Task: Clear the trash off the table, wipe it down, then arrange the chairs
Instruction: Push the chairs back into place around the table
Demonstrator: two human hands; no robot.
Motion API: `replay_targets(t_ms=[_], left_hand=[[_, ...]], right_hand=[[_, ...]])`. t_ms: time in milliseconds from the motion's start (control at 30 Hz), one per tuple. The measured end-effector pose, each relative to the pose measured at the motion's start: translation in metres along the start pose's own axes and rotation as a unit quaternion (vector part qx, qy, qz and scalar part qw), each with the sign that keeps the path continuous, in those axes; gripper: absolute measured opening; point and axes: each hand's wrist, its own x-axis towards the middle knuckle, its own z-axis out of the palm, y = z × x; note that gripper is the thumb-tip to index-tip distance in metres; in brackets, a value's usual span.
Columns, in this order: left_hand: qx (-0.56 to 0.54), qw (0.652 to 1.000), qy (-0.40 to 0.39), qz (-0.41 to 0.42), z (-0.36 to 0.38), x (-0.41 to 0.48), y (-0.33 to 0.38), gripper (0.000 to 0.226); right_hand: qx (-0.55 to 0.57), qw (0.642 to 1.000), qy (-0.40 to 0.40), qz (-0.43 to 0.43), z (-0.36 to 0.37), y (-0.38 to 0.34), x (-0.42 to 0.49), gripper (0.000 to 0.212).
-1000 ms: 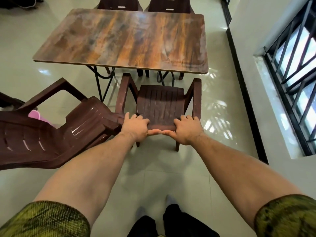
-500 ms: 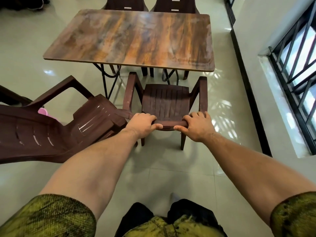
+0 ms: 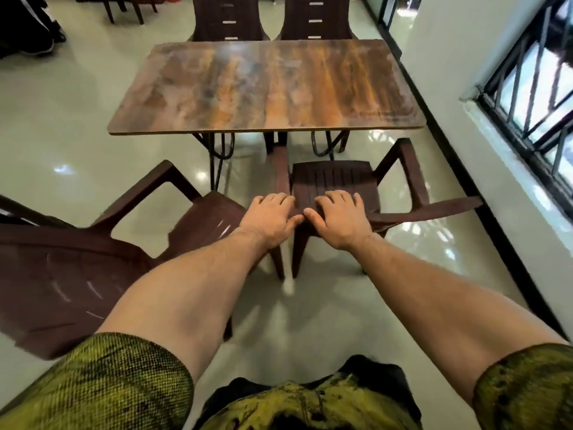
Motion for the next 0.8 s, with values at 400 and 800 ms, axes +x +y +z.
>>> replay_targets(t_ms=[400,800], left_hand=[[0.102,0.955,-0.213,-0.18,-0.038,-0.209,-0.258,0.056],[0.115,0.949,-0.205,-0.21,-0.034,-0.323,-0.33,0.056]], right_hand=[[0.087,0.987,-0.101,-0.092,0.075,-0.346,-0.028,0.058],[0.14,0.971,-0.179,-0.081,0.112,-0.507,-0.1,0.046]])
